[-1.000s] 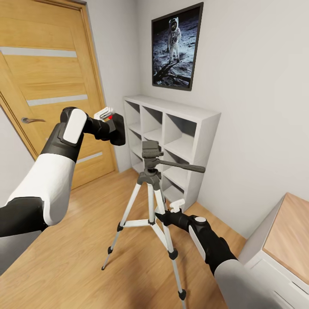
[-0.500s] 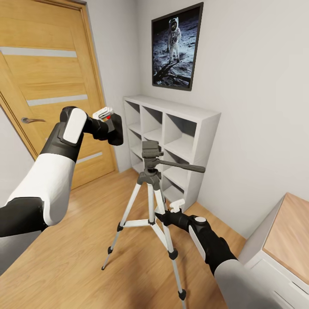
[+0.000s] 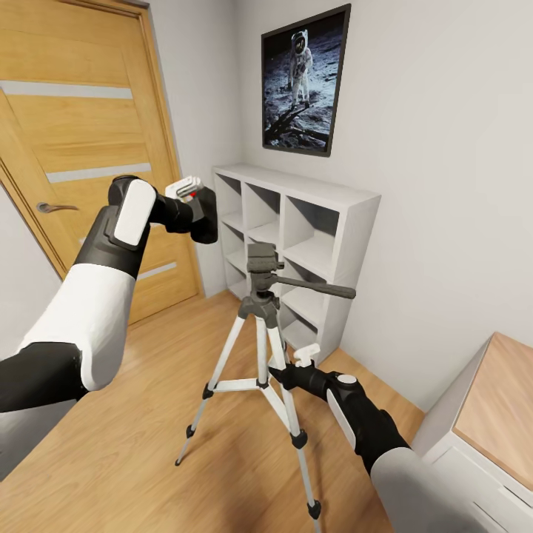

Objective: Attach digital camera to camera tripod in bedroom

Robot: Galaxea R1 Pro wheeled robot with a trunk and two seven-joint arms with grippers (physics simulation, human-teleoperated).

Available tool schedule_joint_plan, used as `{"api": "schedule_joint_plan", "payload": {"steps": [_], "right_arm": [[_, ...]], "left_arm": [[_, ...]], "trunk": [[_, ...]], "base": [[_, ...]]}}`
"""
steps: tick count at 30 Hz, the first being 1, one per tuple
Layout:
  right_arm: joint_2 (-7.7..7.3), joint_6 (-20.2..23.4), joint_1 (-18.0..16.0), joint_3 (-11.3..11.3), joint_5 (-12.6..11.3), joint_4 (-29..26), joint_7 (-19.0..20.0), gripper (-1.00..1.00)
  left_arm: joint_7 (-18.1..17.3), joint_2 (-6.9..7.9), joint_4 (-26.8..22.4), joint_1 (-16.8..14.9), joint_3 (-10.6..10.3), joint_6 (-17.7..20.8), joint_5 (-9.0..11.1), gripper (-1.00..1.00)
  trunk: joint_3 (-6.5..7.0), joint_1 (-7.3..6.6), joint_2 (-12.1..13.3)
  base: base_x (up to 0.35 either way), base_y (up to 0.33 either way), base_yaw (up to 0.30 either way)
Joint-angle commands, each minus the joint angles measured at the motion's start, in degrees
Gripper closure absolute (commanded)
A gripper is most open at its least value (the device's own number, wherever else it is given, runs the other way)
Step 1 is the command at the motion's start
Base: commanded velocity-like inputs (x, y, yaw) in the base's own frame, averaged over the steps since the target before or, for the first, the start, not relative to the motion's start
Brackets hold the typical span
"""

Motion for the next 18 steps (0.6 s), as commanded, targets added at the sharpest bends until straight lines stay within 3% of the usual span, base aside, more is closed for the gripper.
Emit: {"api": "schedule_joint_plan", "payload": {"steps": [1, 12, 14, 16, 17, 18], "right_arm": [[-0.01, 0.35, -0.01, 0.14, 4.48, 0.56, 0.11, 1.00], [-0.07, 0.35, -0.01, 0.09, 4.29, 0.57, 0.13, 1.00], [-0.06, 0.35, -0.01, 0.10, 4.28, 0.57, 0.13, 1.00], [-0.02, 0.35, -0.01, 0.09, 4.27, 0.57, 0.13, 1.00], [-0.02, 0.35, -0.01, 0.11, 4.27, 0.58, 0.13, 1.00], [-0.02, 0.35, -0.01, 0.09, 4.27, 0.58, 0.13, 1.00]], "left_arm": [[0.48, -0.02, -0.11, -0.06, -0.12, 0.06, 0.46, 1.00], [-0.36, 0.48, -0.26, -0.06, -0.48, -0.52, 0.07, 1.00], [-2.23, 0.54, -0.80, -0.06, -0.56, -0.48, 0.37, 1.00], [-13.09, 0.87, -3.02, -0.06, -1.59, -0.52, 0.36, 1.00], [-16.53, 1.15, -3.57, -0.06, -2.27, -0.57, 0.25, 1.00], [-31.65, 3.17, -4.88, -0.06, -6.28, -2.49, -0.55, 1.00]], "trunk": [[-0.13, 0.04, -0.10], [-0.13, 0.04, -0.10], [-0.13, 0.04, -0.10], [-0.13, 0.04, -0.10], [-0.13, 0.04, -0.10], [-0.13, 0.04, -0.10]], "base": [[0.000, 0.000, 0.000], [0.000, 0.000, 0.000], [0.000, 0.000, 0.000], [0.000, 0.000, 0.000], [0.000, 0.000, 0.000], [0.000, 0.000, 0.000]]}}
